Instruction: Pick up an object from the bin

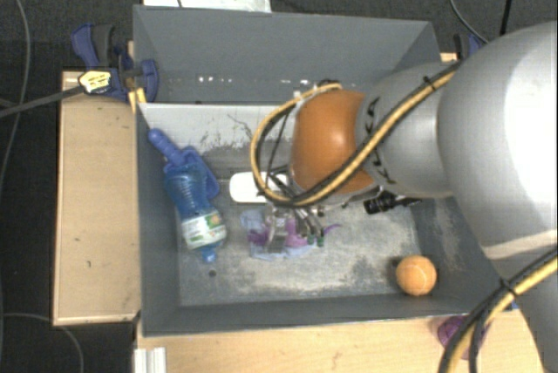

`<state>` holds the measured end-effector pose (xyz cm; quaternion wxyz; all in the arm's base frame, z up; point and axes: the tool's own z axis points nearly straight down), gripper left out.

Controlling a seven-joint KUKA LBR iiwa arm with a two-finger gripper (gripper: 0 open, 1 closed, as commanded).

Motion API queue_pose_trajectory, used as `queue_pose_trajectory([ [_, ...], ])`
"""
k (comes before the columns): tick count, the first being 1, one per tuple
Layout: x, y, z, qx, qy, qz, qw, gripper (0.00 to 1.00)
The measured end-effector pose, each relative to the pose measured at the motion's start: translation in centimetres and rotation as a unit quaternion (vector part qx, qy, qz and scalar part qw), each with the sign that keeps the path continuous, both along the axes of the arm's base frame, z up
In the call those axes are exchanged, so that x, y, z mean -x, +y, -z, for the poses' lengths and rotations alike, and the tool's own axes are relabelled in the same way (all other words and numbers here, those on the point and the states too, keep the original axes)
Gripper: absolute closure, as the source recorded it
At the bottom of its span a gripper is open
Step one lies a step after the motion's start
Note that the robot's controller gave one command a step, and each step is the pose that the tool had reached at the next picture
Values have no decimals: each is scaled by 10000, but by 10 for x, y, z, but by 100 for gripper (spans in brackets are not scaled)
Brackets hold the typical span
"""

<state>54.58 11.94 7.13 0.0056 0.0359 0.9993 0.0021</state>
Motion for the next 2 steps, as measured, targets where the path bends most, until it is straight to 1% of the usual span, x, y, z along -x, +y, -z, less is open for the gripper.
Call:
queue_pose_trajectory([
  [2, 1, 0, -3, 1, 8, 7, 10000, 100],
])
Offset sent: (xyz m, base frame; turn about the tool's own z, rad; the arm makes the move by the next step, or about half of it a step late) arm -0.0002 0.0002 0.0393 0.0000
